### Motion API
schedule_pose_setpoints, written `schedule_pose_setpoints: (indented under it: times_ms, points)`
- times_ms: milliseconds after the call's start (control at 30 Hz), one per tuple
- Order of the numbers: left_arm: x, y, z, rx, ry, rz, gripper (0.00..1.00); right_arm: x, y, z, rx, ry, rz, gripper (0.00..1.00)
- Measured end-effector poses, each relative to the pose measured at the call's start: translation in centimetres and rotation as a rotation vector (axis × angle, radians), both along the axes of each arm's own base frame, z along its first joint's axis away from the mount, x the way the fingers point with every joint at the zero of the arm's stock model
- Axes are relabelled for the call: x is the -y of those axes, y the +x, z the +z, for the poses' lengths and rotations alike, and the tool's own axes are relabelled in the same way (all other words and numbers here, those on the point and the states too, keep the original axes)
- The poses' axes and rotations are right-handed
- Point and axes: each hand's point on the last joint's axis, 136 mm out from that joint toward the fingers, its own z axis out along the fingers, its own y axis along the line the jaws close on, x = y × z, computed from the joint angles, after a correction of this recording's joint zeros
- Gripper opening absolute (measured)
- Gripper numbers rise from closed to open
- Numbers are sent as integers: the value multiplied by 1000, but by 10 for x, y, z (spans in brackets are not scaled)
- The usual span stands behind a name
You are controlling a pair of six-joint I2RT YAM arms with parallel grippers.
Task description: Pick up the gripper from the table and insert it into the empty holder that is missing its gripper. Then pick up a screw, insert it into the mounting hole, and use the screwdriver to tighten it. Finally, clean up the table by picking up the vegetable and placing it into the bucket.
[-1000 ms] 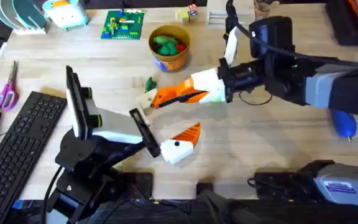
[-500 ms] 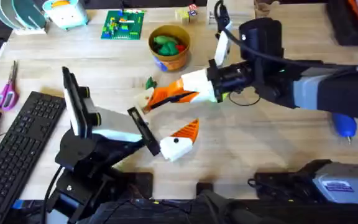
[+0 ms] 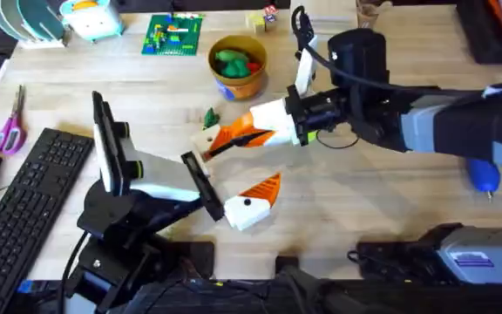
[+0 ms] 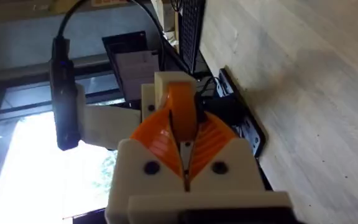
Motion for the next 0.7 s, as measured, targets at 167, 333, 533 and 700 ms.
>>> schedule_pose_setpoints:
  times_ms: [167,333,533,700]
  points:
    - [0,0,0,1,1,-1,993,0,0,0,-1,0,0,8]
    - [0,-1,0,6,3,-5,993,1,0,0,-3,3,2,43]
    - [1,-2,0,11,5,-16,993,3,-1,1,-13,9,13,103]
    - [3,-5,0,16,7,-32,993,3,-2,0,-16,9,16,199]
